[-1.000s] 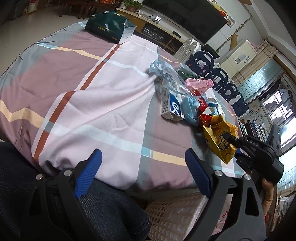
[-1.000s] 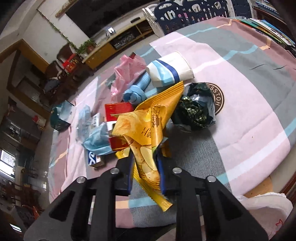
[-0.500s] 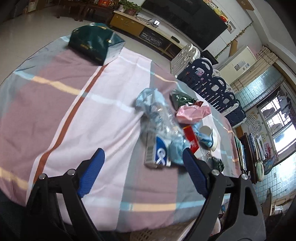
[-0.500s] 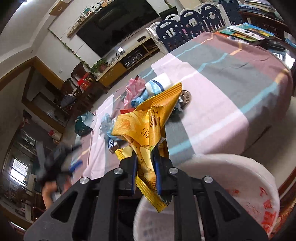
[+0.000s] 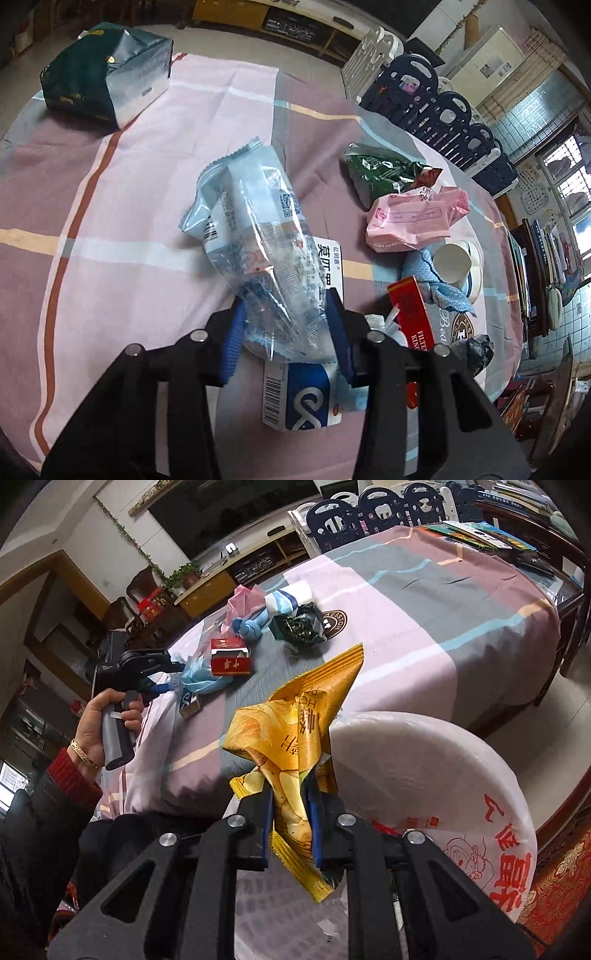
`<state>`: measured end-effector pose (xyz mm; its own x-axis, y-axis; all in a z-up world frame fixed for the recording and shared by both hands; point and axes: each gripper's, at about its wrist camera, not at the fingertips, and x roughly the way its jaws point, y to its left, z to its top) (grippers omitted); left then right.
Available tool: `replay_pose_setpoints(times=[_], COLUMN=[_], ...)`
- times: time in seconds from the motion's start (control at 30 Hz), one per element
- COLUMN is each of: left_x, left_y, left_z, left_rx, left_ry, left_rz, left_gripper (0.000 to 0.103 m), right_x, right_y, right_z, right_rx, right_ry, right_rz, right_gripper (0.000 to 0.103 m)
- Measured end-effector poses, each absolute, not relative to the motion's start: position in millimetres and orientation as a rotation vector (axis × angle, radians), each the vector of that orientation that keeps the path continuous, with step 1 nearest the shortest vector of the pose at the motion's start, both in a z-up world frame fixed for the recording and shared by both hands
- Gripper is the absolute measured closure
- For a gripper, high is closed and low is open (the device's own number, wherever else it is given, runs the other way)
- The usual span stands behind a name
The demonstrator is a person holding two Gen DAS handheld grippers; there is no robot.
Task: Collect trash
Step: 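Grasp the clear plastic bag with the left tool while the right tool carries the yellow wrapper to the wastebasket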
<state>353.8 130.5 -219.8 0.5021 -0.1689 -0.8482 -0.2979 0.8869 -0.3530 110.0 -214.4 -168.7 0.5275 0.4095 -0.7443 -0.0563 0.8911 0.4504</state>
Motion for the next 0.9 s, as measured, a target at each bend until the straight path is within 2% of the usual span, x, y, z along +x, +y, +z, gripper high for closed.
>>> replay_pose_setpoints(times=[0.03,0.13,0.47,0.63,0.9], left_x=[347,324,176,116,53], left_y=[134,144,119,90,27], left_z=[-215,-193,-108,-97,-72], left_rx=[-0.489,-0.476,-0.329,-0.292,-0.082], left_ry=[1.035,0.956,0.692,0.663,0.593], left_rz=[0.084,0.093,0.041,0.079,0.024], left_gripper=[0.078,0.08,0.079,0.078,0.078], right_x=[110,106,96,84,60], right_y=[-213,-208,-198,-193,-204], right_z=[-169,-163,-131,-111,-90], right_rx=[0.401,0.397,0.37,0.335,0.304], right_ry=[0.981,0.968,0.899,0.862,0.812], right_rz=[0.29,0.299,0.309,0.324,0.323], right_gripper=[0.086,0.086,0.086,0.086,0.086])
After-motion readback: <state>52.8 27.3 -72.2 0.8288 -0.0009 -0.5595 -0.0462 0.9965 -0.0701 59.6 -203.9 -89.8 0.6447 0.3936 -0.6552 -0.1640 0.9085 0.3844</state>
